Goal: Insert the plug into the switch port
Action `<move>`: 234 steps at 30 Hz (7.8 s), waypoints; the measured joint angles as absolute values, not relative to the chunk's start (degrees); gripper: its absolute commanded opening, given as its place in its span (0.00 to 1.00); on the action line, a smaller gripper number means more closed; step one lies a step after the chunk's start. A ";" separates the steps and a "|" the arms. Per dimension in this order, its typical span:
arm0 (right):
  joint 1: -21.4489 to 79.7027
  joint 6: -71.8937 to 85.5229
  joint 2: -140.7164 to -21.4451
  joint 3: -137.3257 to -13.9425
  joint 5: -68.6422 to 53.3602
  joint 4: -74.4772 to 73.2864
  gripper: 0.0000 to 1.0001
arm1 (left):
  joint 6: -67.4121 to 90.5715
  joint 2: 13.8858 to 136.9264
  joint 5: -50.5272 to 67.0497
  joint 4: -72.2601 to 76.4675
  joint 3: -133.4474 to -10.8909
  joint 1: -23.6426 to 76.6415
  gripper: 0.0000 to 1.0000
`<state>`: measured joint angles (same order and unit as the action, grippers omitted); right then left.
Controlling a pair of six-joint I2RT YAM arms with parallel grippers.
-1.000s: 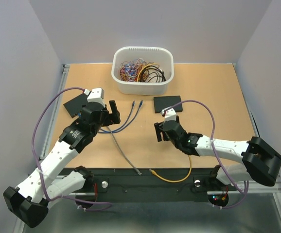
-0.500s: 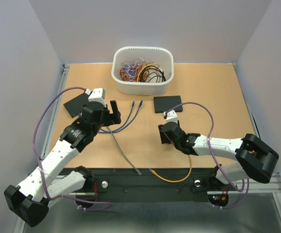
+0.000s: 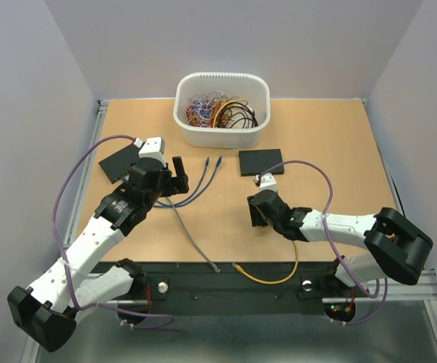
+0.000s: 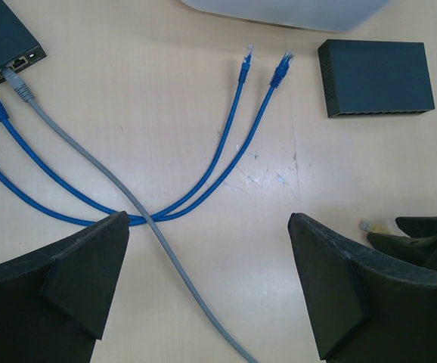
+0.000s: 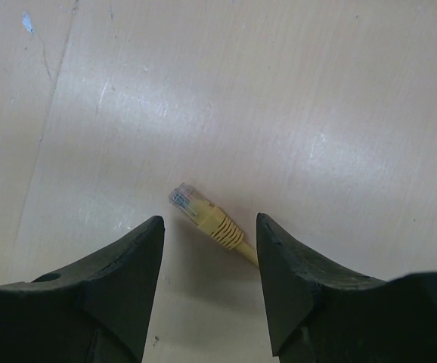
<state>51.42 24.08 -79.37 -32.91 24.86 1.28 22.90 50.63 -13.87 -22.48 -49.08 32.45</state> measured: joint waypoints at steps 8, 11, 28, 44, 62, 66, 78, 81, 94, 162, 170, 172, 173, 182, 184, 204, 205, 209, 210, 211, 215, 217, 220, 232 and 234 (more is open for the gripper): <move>51.42 25.69 -79.37 -32.88 22.65 0.12 0.56 | 22.90 50.63 -13.87 -22.48 -49.08 32.45 0.99; 51.40 26.02 -79.85 -32.88 22.57 -0.01 0.56 | 22.90 50.63 -13.89 -22.48 -49.08 32.45 0.99; 51.31 26.46 -83.81 -34.72 23.55 0.05 0.26 | 22.90 50.63 -13.89 -22.48 -49.08 32.45 0.99; 51.31 26.83 -83.07 -34.41 23.27 -0.67 0.00 | 22.90 51.05 -13.87 -22.48 -49.08 32.45 0.99; 31.29 26.85 -77.41 -36.69 21.54 -4.62 0.00 | 30.37 68.60 -3.03 -7.60 -46.74 32.40 0.94; 27.55 26.35 -77.69 -37.95 21.17 -5.78 0.00 | 31.42 77.08 -0.27 0.56 -46.76 32.40 0.93; 17.67 24.14 -92.64 -47.68 19.11 -7.42 0.00 | 31.81 98.80 5.32 16.45 -55.33 33.34 0.91; 15.99 23.70 -96.92 -51.77 17.78 -7.20 0.01 | 31.51 102.02 6.11 18.41 -56.45 33.41 0.91; 12.45 21.23 -111.00 -68.25 12.36 -5.02 0.01 | 29.91 112.71 7.40 21.91 -65.39 33.56 0.90; 25.98 21.98 -79.72 -39.70 13.91 -7.33 0.01 | 30.57 84.97 -5.30 4.91 -42.76 53.15 0.94; 26.09 23.29 -75.50 -36.67 9.19 -9.50 0.00 | 27.86 78.30 -8.78 -0.49 -46.85 51.99 0.99; 26.55 24.21 -73.65 -35.55 7.88 -9.91 0.01 | 27.31 75.94 -10.22 -0.73 -47.55 51.18 0.99; 27.07 24.64 -72.93 -35.11 7.44 -10.00 0.00 | 27.11 74.94 -10.41 -0.49 -47.68 50.54 0.99; 38.92 29.45 -72.25 -34.20 6.92 -10.28 0.01 | 27.03 73.01 -6.35 5.45 -47.59 39.90 0.97; 40.45 30.37 -72.25 -33.39 7.22 -10.15 0.01 | 26.89 73.71 -6.17 6.55 -47.62 39.40 0.97; 46.50 31.86 -76.07 -30.41 10.02 -3.92 0.00 | 26.44 92.88 2.28 22.06 -47.33 38.13 0.90; 46.61 31.57 -76.66 -30.72 10.20 -3.44 0.00 | 26.46 93.56 2.57 22.17 -47.20 38.13 0.90; 46.61 30.50 -78.94 -32.32 10.76 -2.44 0.01 | 26.83 95.66 3.81 23.81 -46.61 38.13 0.88; 46.61 30.20 -79.50 -32.73 10.94 -2.24 0.00 | 26.92 96.07 4.12 24.14 -46.48 38.13 0.88; 46.61 29.74 -80.23 -33.36 11.07 -2.13 0.00 | 27.07 96.57 4.49 24.49 -46.35 38.13 0.88; 46.61 28.82 -81.95 -34.89 11.38 -1.98 0.00 | 27.49 97.82 5.45 25.78 -45.82 38.13 0.86; 46.61 28.38 -82.37 -35.22 11.46 -1.96 0.00 | 27.57 98.26 5.78 26.22 -45.45 38.13 0.86; 46.63 27.90 -82.78 -35.66 11.57 -2.00 0.01 | 27.90 98.91 6.07 26.46 -45.32 38.15 0.85; 47.05 26.74 -84.14 -38.30 11.25 -2.13 0.00 | 28.14 100.03 6.46 28.56 -45.32 39.16 0.85; 47.31 26.74 -84.14 -38.33 11.14 -2.13 0.01 | 28.14 100.25 6.46 29.06 -45.32 39.27 0.85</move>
